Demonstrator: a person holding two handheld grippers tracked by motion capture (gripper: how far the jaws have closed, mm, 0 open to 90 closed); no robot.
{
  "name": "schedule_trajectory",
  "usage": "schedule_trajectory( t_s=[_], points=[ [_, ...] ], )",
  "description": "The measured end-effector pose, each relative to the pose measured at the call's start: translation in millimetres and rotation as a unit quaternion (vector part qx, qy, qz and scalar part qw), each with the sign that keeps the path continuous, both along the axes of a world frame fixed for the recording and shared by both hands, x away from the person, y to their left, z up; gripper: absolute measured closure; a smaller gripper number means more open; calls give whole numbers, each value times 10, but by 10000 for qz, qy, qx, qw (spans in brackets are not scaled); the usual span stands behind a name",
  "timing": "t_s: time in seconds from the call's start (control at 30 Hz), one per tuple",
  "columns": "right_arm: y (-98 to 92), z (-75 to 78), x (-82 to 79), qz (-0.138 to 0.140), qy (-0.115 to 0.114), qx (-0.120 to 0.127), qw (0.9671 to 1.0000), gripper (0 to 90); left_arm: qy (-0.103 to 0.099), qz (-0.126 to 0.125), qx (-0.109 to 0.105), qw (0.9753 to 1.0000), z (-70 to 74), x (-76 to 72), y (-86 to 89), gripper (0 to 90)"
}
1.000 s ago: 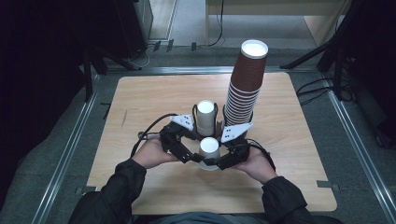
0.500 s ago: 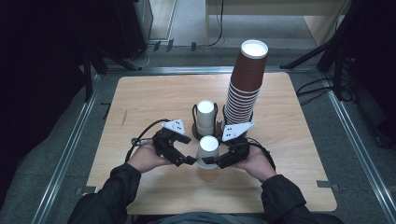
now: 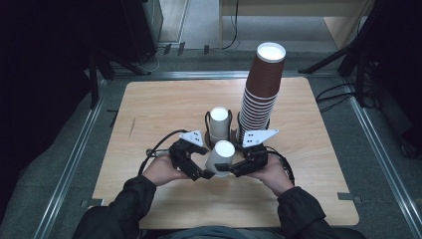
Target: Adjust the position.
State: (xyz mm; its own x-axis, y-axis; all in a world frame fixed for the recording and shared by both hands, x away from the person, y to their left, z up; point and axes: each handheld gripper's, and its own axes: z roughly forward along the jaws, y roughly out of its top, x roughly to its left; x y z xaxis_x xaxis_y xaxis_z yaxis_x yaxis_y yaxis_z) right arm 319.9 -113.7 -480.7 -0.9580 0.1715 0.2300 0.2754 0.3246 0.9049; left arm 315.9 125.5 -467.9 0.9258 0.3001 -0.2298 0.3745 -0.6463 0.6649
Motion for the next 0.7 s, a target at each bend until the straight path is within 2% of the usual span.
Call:
schedule_trajectory(
  t_s=[0.17,0.2,0.23,0.27,0.3,0.37,0.47,0.57,0.6,0.63,0.7],
  points=[
    [14,12,-6,19,69,284,9996,320,-51,-70,-17,10000,-27,-9,-46,65],
    [14,12,-6,19,69,284,9996,320,-53,-75,-67,9999,-22,-9,-46,65],
    [14,15,-9,28,131,391,9991,320,-44,-40,-202,9998,-9,-13,-46,65],
    [14,15,-9,28,131,391,9991,320,-44,-40,-202,9998,-9,-13,-46,65],
    [16,16,-10,50,190,510,9985,320,-32,-24,-294,9996,-3,-13,-46,65],
    [14,17,-12,46,206,548,9983,320,-31,-36,-319,9995,1,-10,-42,67],
    [9,29,-14,65,287,739,9968,320,-46,-41,-402,9992,2,-13,-56,75],
    [6,31,-14,58,278,792,9965,319,-40,-71,-398,9992,-7,-15,-69,92],
    [7,31,-13,53,297,791,9964,319,-40,-71,-398,9992,-7,-15,-69,133],
    [8,30,-12,48,290,784,9965,318,14,-56,-451,9990,-12,-13,-70,135],
    [12,26,-13,48,307,773,9965,318,-8,-90,-444,9990,-9,-12,-68,144]
  ],
)
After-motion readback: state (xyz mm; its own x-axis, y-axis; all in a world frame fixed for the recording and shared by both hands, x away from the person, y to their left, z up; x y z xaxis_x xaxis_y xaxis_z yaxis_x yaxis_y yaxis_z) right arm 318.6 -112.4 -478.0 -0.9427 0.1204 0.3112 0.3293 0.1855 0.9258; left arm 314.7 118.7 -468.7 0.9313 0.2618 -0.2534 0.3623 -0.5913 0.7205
